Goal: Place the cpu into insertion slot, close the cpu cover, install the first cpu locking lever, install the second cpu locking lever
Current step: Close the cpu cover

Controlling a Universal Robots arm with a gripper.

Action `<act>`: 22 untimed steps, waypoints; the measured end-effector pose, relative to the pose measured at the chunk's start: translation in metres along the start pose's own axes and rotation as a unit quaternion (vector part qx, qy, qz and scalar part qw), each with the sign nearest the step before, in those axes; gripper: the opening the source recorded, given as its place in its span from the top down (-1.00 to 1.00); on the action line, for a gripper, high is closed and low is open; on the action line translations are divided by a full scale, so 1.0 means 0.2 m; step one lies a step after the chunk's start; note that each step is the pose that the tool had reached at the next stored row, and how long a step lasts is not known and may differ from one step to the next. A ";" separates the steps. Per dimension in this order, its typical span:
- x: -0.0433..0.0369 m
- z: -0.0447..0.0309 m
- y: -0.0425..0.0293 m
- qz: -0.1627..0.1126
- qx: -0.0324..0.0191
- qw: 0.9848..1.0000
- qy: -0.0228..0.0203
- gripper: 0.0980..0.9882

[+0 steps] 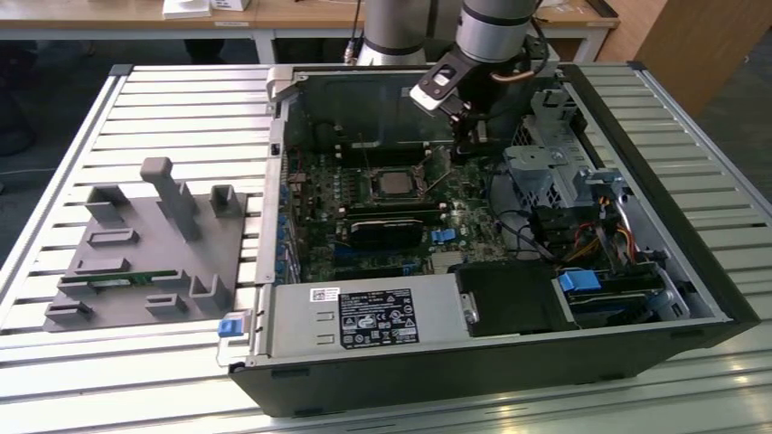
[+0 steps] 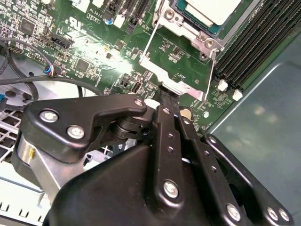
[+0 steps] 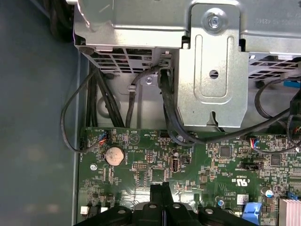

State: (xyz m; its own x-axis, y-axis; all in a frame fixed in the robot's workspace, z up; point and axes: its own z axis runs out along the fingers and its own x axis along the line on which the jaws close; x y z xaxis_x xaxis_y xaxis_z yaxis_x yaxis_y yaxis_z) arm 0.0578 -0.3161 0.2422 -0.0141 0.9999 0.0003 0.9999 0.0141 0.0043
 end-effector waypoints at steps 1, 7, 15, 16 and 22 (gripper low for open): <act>0.000 0.000 -0.001 0.000 0.000 1.000 0.000 0.98; 0.000 0.000 -0.011 0.000 0.000 1.000 0.000 0.98; 0.000 0.000 -0.026 0.000 0.000 1.000 0.000 0.98; 0.000 0.000 -0.028 0.000 0.000 1.000 0.000 0.98; 0.001 0.000 -0.041 0.000 0.000 1.000 0.000 0.98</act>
State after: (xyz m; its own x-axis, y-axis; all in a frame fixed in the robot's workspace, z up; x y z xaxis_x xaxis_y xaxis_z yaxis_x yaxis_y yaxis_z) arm 0.0496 -0.3161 0.2422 -0.0141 0.9999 0.0002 0.9999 0.0141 0.0043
